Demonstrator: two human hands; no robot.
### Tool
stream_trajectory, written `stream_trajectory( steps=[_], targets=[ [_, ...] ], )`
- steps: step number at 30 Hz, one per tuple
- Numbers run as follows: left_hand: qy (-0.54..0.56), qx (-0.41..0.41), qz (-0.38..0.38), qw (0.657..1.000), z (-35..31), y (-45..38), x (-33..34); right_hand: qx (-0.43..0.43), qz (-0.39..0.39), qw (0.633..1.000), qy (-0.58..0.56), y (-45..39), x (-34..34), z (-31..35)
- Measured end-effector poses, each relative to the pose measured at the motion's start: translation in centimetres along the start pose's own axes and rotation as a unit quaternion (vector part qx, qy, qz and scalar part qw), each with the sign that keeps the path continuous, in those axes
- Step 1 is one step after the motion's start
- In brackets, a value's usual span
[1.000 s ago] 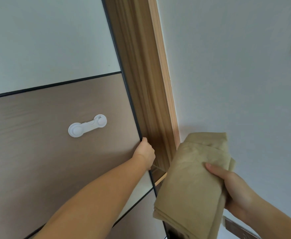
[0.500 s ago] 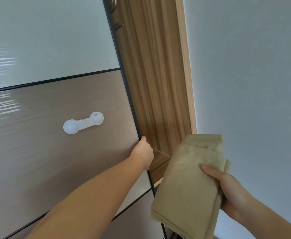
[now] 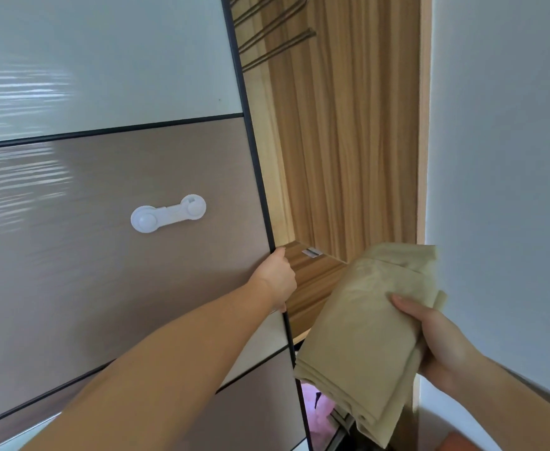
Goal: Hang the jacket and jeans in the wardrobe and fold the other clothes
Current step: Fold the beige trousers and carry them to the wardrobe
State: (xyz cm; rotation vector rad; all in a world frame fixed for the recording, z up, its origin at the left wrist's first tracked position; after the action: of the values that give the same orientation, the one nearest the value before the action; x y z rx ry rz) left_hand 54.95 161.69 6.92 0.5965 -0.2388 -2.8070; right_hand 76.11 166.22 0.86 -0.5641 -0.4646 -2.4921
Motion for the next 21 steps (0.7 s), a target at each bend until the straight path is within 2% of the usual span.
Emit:
stream_trajectory(
  steps=[5, 11, 21],
  targets=[
    [0.003, -0.005, 0.000, 1.000, 0.0, 3.9, 2.3, 0.016, 0.029, 0.999, -0.038, 2.1, 3.9, -1.8],
    [0.003, -0.012, 0.019, 1.000, 0.0, 7.1, 4.1, 0.014, 0.035, 0.999, 0.002, 3.4, 6.3, -3.3],
    [0.031, -0.020, 0.019, 0.999, 0.4, 14.7, 9.1, 0.041, 0.051, 0.998, -0.017, 3.6, 10.1, -6.4]
  ],
)
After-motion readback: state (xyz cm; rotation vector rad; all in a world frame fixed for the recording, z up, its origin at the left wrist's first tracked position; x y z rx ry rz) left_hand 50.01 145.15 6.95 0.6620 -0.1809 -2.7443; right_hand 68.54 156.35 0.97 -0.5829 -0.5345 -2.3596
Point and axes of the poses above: each hand's wrist, its own y-axis away from the middle knuckle, its own x-axis out of the palm, z = x × y, the point moved 6 cm from there along -y, towards the middle knuckle
